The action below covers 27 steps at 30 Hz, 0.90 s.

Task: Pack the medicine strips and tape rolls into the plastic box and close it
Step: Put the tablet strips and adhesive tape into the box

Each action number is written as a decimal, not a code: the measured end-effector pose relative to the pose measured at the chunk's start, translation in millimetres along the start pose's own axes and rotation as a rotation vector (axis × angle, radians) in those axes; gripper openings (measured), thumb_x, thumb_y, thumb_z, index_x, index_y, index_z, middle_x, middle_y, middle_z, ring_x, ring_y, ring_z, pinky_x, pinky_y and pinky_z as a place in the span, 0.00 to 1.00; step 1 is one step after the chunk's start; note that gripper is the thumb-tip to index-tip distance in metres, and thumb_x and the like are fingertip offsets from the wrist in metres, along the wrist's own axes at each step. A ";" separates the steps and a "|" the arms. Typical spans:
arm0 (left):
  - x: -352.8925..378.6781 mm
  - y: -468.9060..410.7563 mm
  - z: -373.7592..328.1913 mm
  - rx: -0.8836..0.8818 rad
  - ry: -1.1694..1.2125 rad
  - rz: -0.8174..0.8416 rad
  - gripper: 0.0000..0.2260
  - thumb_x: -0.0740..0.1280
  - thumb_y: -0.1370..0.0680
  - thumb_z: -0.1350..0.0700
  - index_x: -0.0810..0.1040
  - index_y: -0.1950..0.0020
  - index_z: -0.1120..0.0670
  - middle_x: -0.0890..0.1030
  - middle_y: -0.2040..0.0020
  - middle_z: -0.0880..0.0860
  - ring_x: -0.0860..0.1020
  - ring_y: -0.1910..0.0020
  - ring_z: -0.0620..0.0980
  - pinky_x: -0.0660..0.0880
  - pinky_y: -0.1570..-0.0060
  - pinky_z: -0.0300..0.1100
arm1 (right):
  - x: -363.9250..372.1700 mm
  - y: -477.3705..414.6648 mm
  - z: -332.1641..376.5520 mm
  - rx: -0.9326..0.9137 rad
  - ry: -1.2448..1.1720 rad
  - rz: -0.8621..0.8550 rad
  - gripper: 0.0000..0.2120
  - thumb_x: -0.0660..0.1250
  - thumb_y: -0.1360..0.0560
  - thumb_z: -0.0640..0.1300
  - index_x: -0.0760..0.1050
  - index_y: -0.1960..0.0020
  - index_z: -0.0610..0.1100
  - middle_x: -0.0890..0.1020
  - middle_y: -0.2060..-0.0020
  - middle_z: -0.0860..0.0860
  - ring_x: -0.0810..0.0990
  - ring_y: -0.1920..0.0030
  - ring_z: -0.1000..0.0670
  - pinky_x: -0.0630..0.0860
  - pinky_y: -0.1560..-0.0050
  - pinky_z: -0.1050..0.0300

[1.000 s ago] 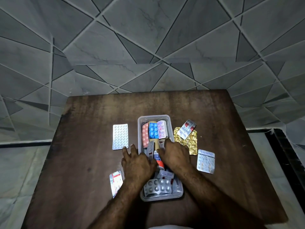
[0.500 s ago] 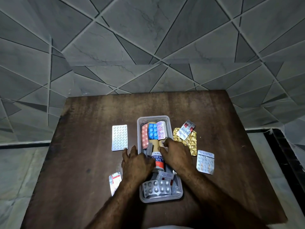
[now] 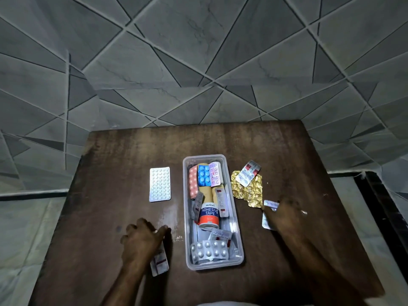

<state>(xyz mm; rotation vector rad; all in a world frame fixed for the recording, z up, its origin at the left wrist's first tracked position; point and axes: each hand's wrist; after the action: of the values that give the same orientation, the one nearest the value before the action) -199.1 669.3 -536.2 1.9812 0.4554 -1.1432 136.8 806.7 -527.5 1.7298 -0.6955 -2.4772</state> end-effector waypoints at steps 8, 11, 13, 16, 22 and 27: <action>16.9 17.2 7.1 -0.035 0.046 0.022 0.26 0.77 0.34 0.48 0.70 0.43 0.56 0.73 0.44 0.63 0.75 0.47 0.67 0.72 0.45 0.52 | 13.9 11.6 -6.7 0.020 0.124 -0.069 0.38 0.72 0.36 0.64 0.68 0.37 0.41 0.78 0.43 0.39 0.79 0.44 0.39 0.73 0.43 0.49; 15.5 16.0 6.7 -0.034 0.077 -0.004 0.19 0.72 0.32 0.55 0.70 0.45 0.56 0.73 0.46 0.65 0.75 0.49 0.68 0.73 0.48 0.52 | 9.7 15.0 -0.9 0.006 0.110 -0.080 0.33 0.73 0.34 0.57 0.67 0.37 0.40 0.78 0.44 0.39 0.79 0.45 0.38 0.74 0.46 0.50; 14.2 15.5 6.9 -0.039 0.095 -0.008 0.17 0.71 0.31 0.57 0.70 0.45 0.56 0.74 0.47 0.65 0.75 0.49 0.68 0.73 0.49 0.52 | 6.3 18.1 3.6 -0.001 0.106 -0.086 0.30 0.72 0.34 0.53 0.66 0.38 0.40 0.79 0.46 0.39 0.79 0.46 0.38 0.74 0.48 0.51; 10.6 15.9 5.7 -0.045 0.125 0.005 0.19 0.72 0.33 0.57 0.70 0.45 0.56 0.74 0.47 0.65 0.75 0.49 0.67 0.73 0.49 0.51 | 3.8 21.6 5.8 0.020 0.055 -0.078 0.31 0.71 0.37 0.52 0.65 0.39 0.43 0.79 0.47 0.39 0.79 0.47 0.37 0.74 0.50 0.51; -9.9 18.8 -6.1 0.009 0.277 0.010 0.24 0.74 0.32 0.54 0.72 0.39 0.56 0.78 0.45 0.64 0.76 0.45 0.63 0.73 0.49 0.47 | -1.0 25.4 10.4 0.004 -0.027 -0.065 0.33 0.70 0.37 0.55 0.68 0.38 0.39 0.80 0.46 0.37 0.78 0.45 0.36 0.72 0.44 0.47; -35.1 28.7 -40.3 0.142 0.342 -0.014 0.28 0.77 0.33 0.51 0.72 0.36 0.55 0.82 0.46 0.59 0.79 0.47 0.58 0.73 0.52 0.44 | -7.4 39.0 34.1 -0.073 -0.194 -0.060 0.34 0.70 0.41 0.62 0.70 0.41 0.44 0.80 0.48 0.43 0.79 0.46 0.39 0.77 0.47 0.47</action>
<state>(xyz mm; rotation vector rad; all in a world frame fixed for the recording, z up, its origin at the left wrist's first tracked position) -176.8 685.3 -482.1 2.3134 0.5761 -0.8654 100.5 785.2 -496.6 1.5230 -0.5648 -2.7010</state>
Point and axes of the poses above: each hand's wrist, its own y-axis away from the middle knuckle, its own x-axis out of the palm, z = x × y
